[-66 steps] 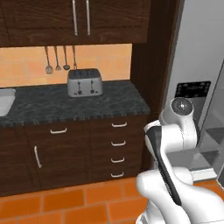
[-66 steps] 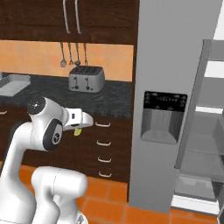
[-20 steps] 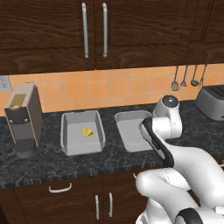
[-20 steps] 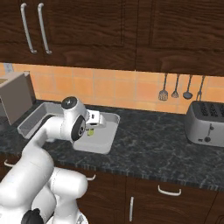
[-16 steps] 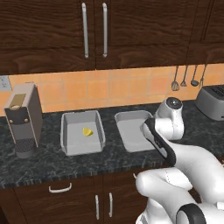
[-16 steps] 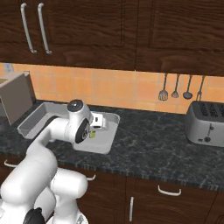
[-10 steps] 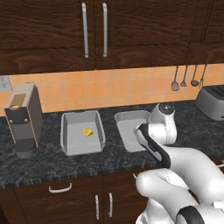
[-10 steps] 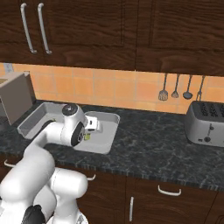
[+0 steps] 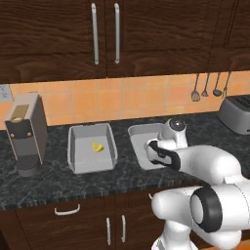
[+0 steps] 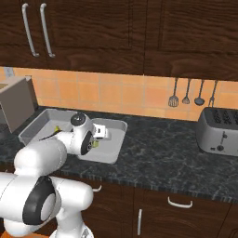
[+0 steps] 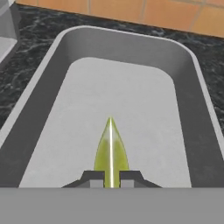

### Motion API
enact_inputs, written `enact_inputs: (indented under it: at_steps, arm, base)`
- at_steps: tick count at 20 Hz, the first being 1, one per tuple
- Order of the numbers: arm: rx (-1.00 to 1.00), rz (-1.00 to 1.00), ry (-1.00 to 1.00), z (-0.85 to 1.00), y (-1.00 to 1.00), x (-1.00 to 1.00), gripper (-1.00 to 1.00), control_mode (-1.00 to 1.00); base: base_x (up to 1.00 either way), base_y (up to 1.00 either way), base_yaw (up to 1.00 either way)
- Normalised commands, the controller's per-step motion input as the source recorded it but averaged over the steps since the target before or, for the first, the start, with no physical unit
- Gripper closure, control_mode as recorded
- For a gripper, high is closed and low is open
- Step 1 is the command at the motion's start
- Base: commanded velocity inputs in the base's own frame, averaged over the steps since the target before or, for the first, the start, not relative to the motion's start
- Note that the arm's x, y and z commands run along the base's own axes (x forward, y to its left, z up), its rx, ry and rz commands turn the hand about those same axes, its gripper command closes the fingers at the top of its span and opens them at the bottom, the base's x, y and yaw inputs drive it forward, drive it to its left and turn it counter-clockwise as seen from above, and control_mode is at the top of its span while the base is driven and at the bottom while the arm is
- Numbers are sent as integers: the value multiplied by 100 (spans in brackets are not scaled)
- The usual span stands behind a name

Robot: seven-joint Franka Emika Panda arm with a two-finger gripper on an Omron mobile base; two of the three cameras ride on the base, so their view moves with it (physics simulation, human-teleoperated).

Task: Place one lemon wedge and one steak in each tupperware on the nearby counter, to pack two identical lunches.

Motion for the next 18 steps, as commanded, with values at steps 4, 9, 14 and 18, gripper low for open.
enact_inputs:
  at_steps: [4, 9, 14, 18]
  arm:
    - [0, 0, 2, -32, 0, 26, 100, -100]
    - [0, 0, 2, -31, 0, 16, -100, -100]
    - [1, 0, -1, 2, 0, -10, -100, -100]
    - [1, 0, -6, 50, 0, -42, -100, -100]
  base:
    - [0, 0, 0]
    - [0, 0, 0]
    - [0, 0, 0]
    - [0, 0, 0]
